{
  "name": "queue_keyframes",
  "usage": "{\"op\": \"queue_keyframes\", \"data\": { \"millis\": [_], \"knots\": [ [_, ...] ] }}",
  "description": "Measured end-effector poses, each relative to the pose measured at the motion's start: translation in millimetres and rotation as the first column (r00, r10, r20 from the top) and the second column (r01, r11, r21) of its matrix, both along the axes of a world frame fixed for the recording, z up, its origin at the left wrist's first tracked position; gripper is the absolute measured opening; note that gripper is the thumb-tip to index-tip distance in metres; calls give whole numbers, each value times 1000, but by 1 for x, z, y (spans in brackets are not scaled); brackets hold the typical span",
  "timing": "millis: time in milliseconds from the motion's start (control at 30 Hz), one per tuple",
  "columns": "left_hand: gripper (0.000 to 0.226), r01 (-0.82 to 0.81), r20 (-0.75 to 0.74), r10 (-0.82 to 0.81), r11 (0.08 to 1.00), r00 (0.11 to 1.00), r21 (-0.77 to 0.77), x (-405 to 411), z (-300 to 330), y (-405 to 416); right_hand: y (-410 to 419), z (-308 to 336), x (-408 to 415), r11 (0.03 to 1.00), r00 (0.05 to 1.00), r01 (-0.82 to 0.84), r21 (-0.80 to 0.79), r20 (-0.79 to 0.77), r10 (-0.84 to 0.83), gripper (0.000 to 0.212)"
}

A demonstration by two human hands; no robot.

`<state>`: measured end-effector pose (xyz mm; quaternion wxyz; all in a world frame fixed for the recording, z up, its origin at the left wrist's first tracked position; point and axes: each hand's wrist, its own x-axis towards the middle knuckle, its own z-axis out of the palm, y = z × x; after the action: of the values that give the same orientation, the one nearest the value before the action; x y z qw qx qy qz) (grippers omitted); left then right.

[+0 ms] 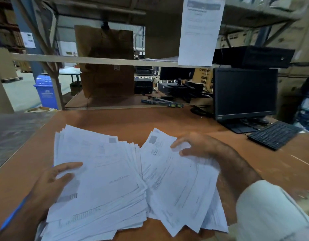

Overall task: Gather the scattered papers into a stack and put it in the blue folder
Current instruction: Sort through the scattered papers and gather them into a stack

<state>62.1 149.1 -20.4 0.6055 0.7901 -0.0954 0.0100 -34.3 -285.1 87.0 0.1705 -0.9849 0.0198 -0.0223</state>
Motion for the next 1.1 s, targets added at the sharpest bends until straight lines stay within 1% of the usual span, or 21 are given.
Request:
{"op": "queue_keyframes", "data": {
  "millis": [33, 100, 133, 167, 233, 300, 400, 500, 600, 667, 700, 733, 767, 800, 833, 867, 900, 933, 967, 1033, 1100],
  "knots": [
    [36, -8, -4, 8, 1000, 1000, -4, -1, 2, -2, 0, 15, -5, 998, 999, -47, 35, 17, 46, 33],
    [34, -30, -13, 30, 999, 999, -15, -4, 5, -6, -7, 32, -10, 959, 995, -95, 267, 62, 81, 36],
    [33, -35, -17, 35, 999, 999, -17, -5, 6, -7, -13, 31, -9, 939, 995, -90, 332, 78, 68, 36],
    [33, -39, -17, 38, 999, 999, -16, -6, 6, -8, -17, 25, -8, 936, 996, -67, 347, 78, 43, 34],
    [33, -52, -7, 52, 999, 999, -3, -7, 7, -8, -29, 2, -2, 991, 998, 26, 128, 49, -32, 26],
    [33, -72, -8, 72, 997, 997, 0, -8, 8, -9, -40, -19, 0, 998, 998, 58, -22, 1, -58, 24],
    [34, -73, -6, 72, 997, 997, -5, -11, 11, -10, -50, -21, 1, 985, 999, 35, -167, -31, -41, 28],
    [34, -62, -11, 62, 998, 998, -15, -13, 12, -9, -47, -1, 5, 959, 998, 47, -281, -36, -60, 42],
    [34, -69, -28, 69, 998, 997, -9, -14, 13, -10, -36, 29, 2, 958, 1000, 8, -285, 31, 1, 44],
    [33, -79, -27, 79, 997, 996, 1, -14, 13, -11, -26, 50, -5, 980, 989, 17, -197, 147, 12, 43],
    [33, -86, -25, 86, 996, 996, -1, -14, 13, -11, -19, 58, -9, 997, 972, 26, -73, 234, -8, 43],
    [33, -87, -22, 87, 996, 996, -5, -14, 13, -11, -12, 65, -15, 991, 946, 9, 137, 319, -53, 41],
    [33, -87, -20, 87, 996, 996, -2, -14, 13, -11, -5, 68, -20, 916, 917, -44, 399, 379, -121, 39],
    [33, -88, -22, 88, 996, 996, 3, -14, 13, -12, 2, 68, -24, 760, 891, -115, 639, 405, -205, 36],
    [33, -86, -24, 86, 996, 996, 6, -14, 13, -12, 9, 66, -26, 562, 878, -181, 807, 390, -277, 34],
    [34, -82, -29, 82, 997, 996, 1, -14, 12, -12, 17, 59, -24, 379, 879, -218, 899, 350, -323, 34],
    [34, -79, -35, 79, 997, 996, -11, -12, 11, -12, 25, 49, -19, 244, 893, -228, 943, 302, -333, 35],
    [35, -81, -41, 80, 996, 996, -25, -11, 11, -12, 33, 35, -11, 196, 915, -205, 959, 258, -309, 36],
    [35, -81, -45, 80, 996, 996, -26, -11, 11, -12, 42, 20, -4, 234, 942, -146, 961, 207, -263, 38],
    [32, -73, -36, 72, 997, 997, -20, -11, 12, -13, 59, -17, 10, 442, 982, -2, 897, 86, -170, 42],
    [29, -65, 17, 65, 998, 998, -9, -12, 15, -14, 71, -48, 24, 567, 993, 64, 821, 3, -117, 45]
  ]
}}
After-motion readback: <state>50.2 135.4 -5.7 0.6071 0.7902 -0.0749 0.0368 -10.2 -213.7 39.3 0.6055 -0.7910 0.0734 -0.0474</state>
